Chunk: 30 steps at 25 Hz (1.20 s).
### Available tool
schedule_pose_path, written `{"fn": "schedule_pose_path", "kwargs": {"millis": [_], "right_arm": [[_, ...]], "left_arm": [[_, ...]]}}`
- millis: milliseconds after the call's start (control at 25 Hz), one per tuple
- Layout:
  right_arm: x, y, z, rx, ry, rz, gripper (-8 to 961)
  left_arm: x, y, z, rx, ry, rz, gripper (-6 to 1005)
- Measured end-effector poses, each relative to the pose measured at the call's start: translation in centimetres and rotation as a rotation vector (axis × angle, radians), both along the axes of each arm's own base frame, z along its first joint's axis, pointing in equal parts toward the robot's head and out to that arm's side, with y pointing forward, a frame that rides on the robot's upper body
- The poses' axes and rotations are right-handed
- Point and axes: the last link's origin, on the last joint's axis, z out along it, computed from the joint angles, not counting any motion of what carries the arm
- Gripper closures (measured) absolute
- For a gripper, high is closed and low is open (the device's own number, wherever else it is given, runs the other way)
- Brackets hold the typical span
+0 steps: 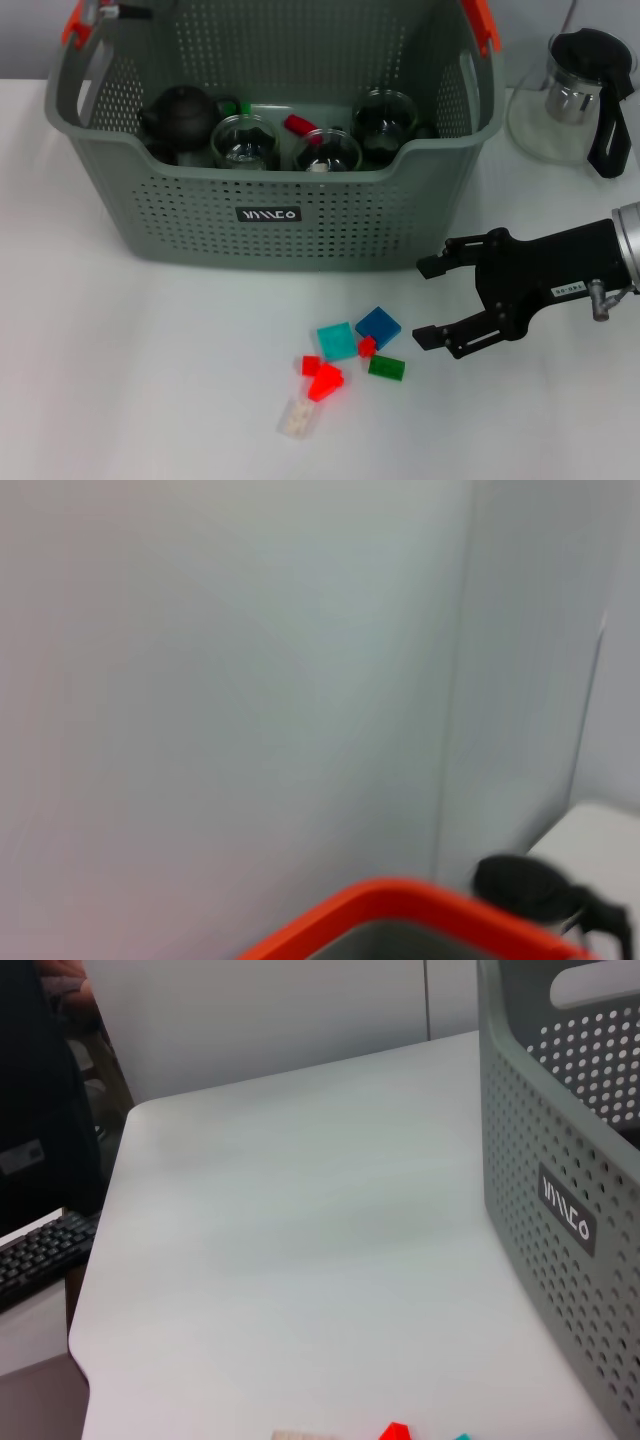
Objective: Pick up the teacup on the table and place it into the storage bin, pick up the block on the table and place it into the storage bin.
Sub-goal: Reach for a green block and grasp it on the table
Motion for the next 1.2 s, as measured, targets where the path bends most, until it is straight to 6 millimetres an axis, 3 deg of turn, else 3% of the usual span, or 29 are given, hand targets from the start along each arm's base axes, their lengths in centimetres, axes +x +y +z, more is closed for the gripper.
{"fn": "schedule_pose_path", "kwargs": {"millis": [120, 280, 440, 520, 760, 1200], "right_arm": [[0.1, 0.0, 0.0, -0.002, -0.001, -0.002, 12], [0.4, -0.1, 0.1, -0.006, -0.013, -0.005, 12], [0.7, -0.3, 0.1, -0.019, -0.044, -0.003, 12], [0.8, -0.2, 0.1, -0.024, -0.065, 0.002, 11], [0.7, -0.2, 0.0, -0.052, -0.1, 0.019, 12], [-0.2, -0.4, -1.0, -0.088, -0.113, 0.058, 11]], "left_arm": [[-0.1, -2.8, 0.6, 0.007, -0.044, -0.095, 78], [-1.1, -6.4, 0.7, -0.06, -0.116, -0.204, 64], [-3.4, -9.1, 1.0, -0.124, -0.161, -0.285, 50], [-5.8, -10.9, 1.0, -0.203, -0.238, -0.331, 43], [-9.0, -13.4, 0.4, -0.301, -0.329, -0.389, 46], [-13.5, -15.2, -3.2, -0.397, -0.198, -0.293, 49]]}}
